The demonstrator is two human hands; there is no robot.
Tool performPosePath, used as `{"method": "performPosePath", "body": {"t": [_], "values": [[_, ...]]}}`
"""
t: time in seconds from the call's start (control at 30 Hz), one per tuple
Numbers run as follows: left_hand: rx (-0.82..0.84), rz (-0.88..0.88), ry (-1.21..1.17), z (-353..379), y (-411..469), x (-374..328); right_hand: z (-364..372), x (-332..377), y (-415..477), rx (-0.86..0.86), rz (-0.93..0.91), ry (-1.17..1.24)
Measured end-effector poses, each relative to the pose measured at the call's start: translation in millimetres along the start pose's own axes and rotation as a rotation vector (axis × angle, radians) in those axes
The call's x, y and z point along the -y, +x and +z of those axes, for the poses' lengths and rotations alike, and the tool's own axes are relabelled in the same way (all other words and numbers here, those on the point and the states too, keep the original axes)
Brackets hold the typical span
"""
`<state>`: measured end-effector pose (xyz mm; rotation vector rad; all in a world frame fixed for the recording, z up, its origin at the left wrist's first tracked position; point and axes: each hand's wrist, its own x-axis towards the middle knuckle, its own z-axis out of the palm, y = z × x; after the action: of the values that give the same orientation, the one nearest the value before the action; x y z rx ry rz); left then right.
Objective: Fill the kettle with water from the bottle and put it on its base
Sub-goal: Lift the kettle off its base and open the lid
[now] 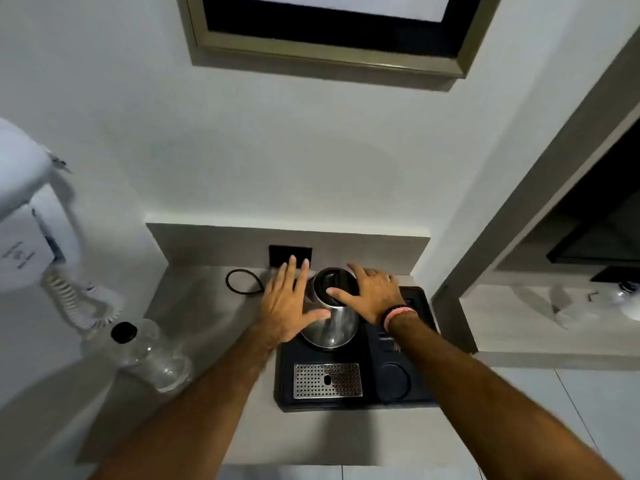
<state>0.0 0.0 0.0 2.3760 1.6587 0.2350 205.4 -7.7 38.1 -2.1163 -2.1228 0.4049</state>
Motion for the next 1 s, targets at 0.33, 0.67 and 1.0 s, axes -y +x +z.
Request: {"method": "performPosePath", "body": {"t": [0.33, 0.67, 1.0], "values": [[0.053, -0.202, -0.432, 15, 1, -24, 6, 4, 14, 0.013, 0.083, 0.154], [0.023, -0.261, -0.584, 17, -3, -25, 5, -14, 12, 0.025, 0.099, 0.575], [-0.060, -0.458, -0.847, 28, -5, -37, 17, -45, -4, 0.012, 0.227, 0.823]]}}
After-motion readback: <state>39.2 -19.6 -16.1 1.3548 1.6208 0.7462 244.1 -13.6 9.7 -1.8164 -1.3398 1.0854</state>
